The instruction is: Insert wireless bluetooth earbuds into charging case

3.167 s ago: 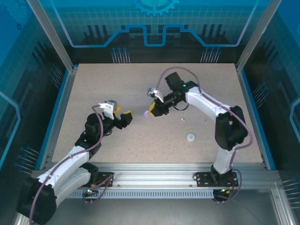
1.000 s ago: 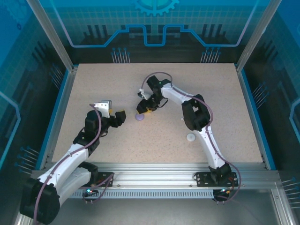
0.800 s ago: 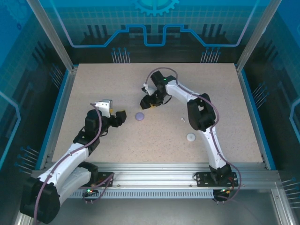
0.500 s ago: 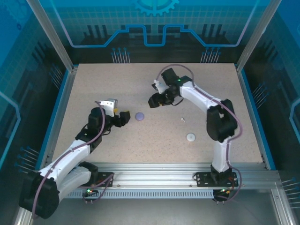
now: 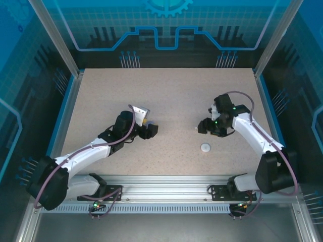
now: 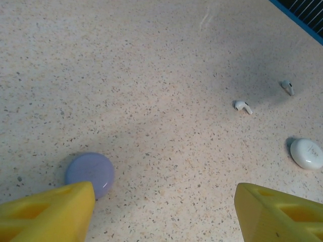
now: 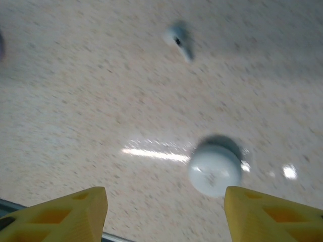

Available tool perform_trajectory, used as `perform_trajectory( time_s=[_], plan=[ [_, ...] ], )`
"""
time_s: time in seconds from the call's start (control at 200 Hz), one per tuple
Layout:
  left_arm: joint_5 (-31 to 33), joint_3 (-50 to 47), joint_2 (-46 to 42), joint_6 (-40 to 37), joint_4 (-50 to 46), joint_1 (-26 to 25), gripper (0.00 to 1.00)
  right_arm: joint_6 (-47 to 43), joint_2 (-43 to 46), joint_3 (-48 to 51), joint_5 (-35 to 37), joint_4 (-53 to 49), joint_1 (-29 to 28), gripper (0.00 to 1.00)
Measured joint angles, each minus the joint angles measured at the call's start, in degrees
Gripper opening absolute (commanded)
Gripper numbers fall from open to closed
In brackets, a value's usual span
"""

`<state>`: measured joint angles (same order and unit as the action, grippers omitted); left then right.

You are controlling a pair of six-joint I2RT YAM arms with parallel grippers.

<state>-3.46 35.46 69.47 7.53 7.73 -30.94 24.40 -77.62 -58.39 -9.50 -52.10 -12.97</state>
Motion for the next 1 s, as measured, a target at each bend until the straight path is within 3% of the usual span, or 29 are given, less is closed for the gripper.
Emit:
perform_trajectory(
  time_s=[0.19, 0.425, 1.0],
  plan=[
    [0.0, 0.2, 0.8, 0.0, -0.2, -0.2, 0.75, -1.4, 0.4, 1.1, 5.2, -5.4, -1.6, 0.66],
    [0.0, 0.6, 0.9, 0.0, -0.2, -0.3, 0.75, -3.8, -5.0, 1.4, 10.1, -6.8, -6.4, 0.67],
    [0.1, 0.6, 1.0, 0.0, -0.7, -0.3, 0.75, -5.0, -19.1, -1.0, 13.6, -5.1, -9.7, 0.68]
  ],
)
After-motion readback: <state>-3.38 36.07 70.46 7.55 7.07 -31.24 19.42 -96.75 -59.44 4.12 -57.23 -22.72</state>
